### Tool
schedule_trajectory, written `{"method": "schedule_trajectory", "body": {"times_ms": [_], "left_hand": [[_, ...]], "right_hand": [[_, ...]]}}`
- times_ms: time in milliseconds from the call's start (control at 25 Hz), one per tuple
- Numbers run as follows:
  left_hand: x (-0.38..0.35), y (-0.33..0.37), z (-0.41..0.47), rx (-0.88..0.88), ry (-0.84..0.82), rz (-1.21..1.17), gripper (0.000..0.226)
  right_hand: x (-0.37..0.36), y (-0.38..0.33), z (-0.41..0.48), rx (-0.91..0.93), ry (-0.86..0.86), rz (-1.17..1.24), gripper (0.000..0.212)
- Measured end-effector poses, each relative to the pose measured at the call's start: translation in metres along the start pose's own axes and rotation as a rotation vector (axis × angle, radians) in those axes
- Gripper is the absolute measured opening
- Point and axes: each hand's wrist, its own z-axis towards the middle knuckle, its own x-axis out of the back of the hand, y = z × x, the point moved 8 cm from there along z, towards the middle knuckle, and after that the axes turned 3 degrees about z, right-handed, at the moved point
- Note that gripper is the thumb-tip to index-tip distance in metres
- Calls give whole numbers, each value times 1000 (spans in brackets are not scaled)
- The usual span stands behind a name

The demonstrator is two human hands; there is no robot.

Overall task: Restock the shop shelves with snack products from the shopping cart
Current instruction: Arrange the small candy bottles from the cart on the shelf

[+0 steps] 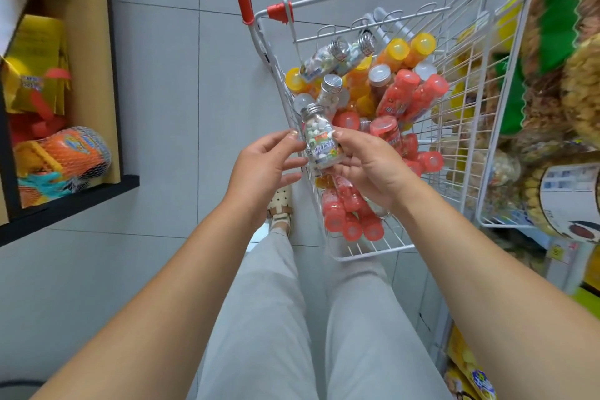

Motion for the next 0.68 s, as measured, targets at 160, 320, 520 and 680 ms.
{"method": "schedule_trajectory", "body": {"times_ms": [160,320,520,680], "left_hand": [[-19,4,-3,-26,-142,-3,24],[-11,4,1,21,-121,-185,16],[1,9,4,65,-62,-327,6],[4,14,5,81,-11,-322,7]], "right_hand": [[-14,-3,-13,-49,-134,-67,28],[17,-55,14,161,305,-523,28],[4,-81,70,223,371,-864,40],[12,-86,59,390,417,-723,19]]}}
